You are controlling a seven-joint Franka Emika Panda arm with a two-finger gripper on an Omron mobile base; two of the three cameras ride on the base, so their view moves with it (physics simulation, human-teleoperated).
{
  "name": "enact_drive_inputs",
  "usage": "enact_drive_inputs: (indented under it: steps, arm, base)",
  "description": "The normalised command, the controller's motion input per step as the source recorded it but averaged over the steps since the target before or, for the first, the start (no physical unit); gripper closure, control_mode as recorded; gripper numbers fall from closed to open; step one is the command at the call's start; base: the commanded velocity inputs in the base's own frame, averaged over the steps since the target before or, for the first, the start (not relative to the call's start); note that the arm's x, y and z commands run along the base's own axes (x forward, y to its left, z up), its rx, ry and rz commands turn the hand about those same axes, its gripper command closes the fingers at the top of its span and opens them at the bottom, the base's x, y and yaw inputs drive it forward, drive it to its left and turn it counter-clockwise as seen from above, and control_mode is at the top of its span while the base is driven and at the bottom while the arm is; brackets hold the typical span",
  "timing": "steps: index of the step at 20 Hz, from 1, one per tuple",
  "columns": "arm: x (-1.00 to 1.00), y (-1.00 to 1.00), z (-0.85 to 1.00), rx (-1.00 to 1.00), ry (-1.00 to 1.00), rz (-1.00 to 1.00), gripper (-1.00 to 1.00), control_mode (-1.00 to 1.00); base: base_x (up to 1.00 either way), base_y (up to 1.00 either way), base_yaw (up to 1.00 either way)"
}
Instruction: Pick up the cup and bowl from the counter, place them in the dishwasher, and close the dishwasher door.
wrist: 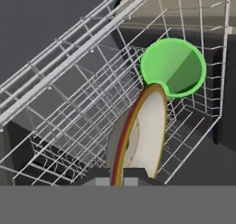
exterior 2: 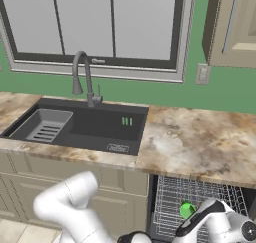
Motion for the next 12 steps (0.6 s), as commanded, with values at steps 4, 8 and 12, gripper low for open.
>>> enact_drive_inputs:
  steps: [4,8,12]
  arm:
    - [0.22,-0.26,-0.42,0.00,0.00,0.00,1.00,-1.00]
    - [0.15,-0.20,-0.44,0.00,0.00,0.01,1.00,-1.00]
    - [0.02,-0.09,-0.49,0.00,0.00,0.02,1.00,-1.00]
  base:
    - [0.00,0.00,0.00]
    - [0.00,0.00,0.00]
    - [0.00,0.00,0.00]
